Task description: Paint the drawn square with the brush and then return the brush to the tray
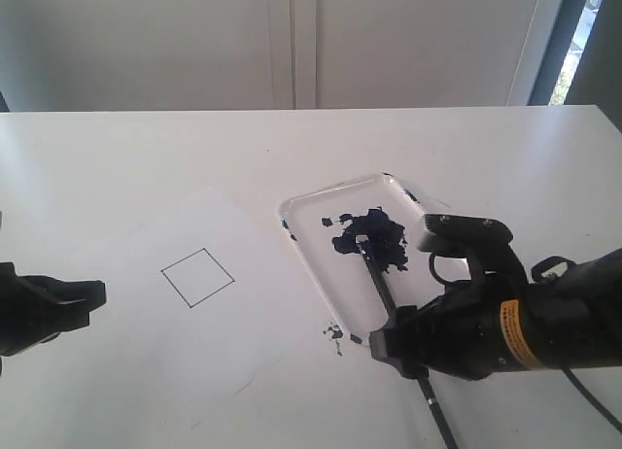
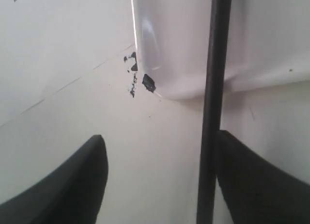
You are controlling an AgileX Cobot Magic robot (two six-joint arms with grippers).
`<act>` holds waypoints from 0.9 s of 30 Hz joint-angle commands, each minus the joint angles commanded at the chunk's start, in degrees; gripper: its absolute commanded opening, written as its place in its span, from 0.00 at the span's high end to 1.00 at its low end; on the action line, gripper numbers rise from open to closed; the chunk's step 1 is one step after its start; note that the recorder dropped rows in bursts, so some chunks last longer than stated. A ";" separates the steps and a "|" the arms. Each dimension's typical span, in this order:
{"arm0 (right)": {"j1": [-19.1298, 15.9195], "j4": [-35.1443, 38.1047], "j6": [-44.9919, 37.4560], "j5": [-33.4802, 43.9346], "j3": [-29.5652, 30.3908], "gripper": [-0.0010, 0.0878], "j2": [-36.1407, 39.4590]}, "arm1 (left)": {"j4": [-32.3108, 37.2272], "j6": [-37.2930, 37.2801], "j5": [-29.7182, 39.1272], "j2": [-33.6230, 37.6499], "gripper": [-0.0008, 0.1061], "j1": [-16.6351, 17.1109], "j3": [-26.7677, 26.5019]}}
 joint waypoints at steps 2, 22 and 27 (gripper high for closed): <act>0.00 0.00 0.74 1.67 1.00 0.32 0.01 | 0.01 -0.37 0.00 0.00 0.99 0.00 0.00; 0.00 0.00 2.14 4.87 3.31 0.43 2.63 | 0.16 -0.61 -0.55 0.00 0.99 0.00 0.00; 0.00 0.00 2.02 4.97 0.98 0.46 7.40 | 0.16 -0.61 -1.27 0.00 0.99 0.00 0.00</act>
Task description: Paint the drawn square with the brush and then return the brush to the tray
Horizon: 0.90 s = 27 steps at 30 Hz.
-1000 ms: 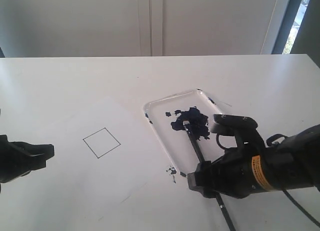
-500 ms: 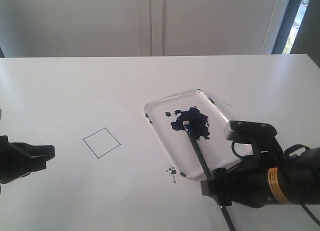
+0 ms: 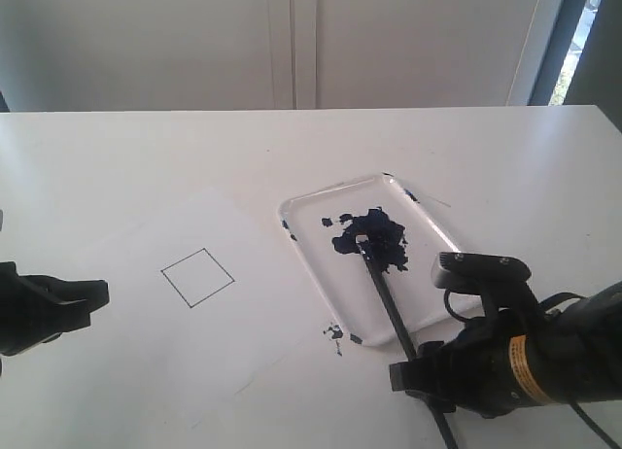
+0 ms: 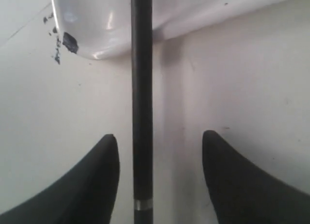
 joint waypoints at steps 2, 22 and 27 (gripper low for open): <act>0.00 0.00 0.00 -0.13 -0.93 0.52 0.38 | 0.00 0.00 0.00 0.00 0.99 0.00 0.00; 0.00 0.74 0.00 -12.15 -3.19 0.99 -3.52 | 1.40 0.12 2.62 0.00 0.99 0.00 0.00; 0.00 1.47 0.14 -18.54 -6.17 0.99 -9.80 | 1.43 0.65 2.73 0.00 0.99 0.00 0.00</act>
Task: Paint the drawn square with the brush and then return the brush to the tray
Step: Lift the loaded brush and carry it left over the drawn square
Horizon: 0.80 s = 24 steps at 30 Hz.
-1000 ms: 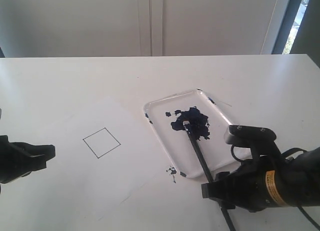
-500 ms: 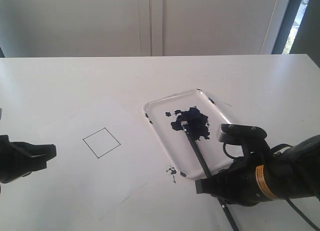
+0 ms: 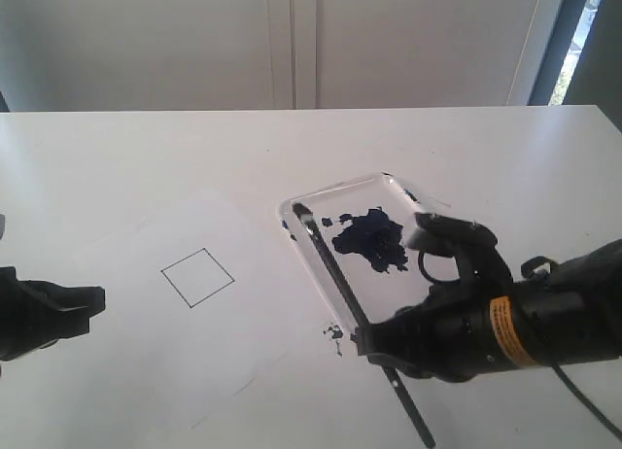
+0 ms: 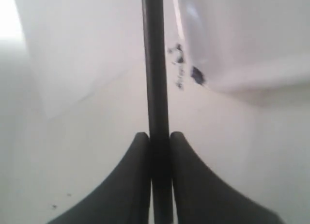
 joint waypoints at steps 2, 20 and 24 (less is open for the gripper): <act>0.11 -0.50 0.00 -3.97 -1.85 0.99 -1.50 | -0.33 0.42 0.11 0.00 0.99 0.00 0.00; 6.50 -1.47 0.00 -1.84 -11.55 0.99 9.11 | -0.70 1.04 1.60 0.00 0.99 0.00 0.00; 6.50 -1.47 0.00 -1.81 -12.30 0.99 9.98 | -2.12 1.62 3.03 0.00 0.99 0.00 0.00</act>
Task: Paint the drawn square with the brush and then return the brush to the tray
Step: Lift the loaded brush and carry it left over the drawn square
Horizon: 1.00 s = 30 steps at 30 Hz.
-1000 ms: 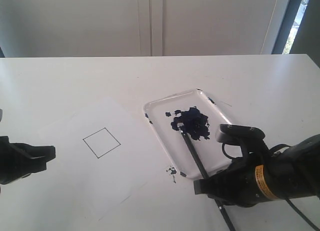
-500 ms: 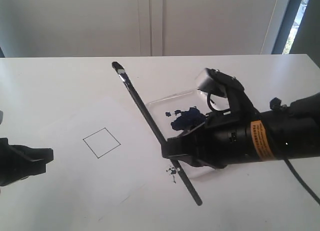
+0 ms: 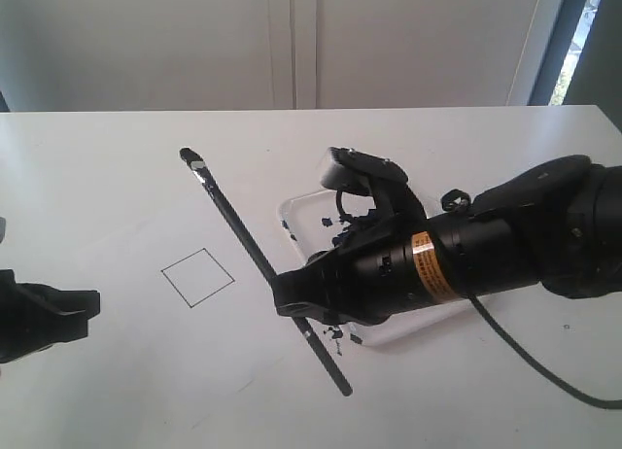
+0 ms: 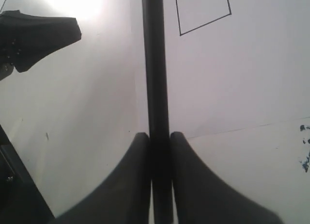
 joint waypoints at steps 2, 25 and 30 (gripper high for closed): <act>0.00 0.00 0.00 0.13 0.00 0.99 0.48 | -1.27 0.83 0.10 0.00 0.99 0.00 0.00; 1.61 0.00 0.00 -0.81 -10.51 0.99 -1.46 | -3.00 2.63 -0.03 0.00 0.99 0.00 0.00; 1.61 0.00 0.00 0.28 -14.63 0.99 -1.89 | -3.00 2.63 -0.03 0.00 0.99 0.00 0.00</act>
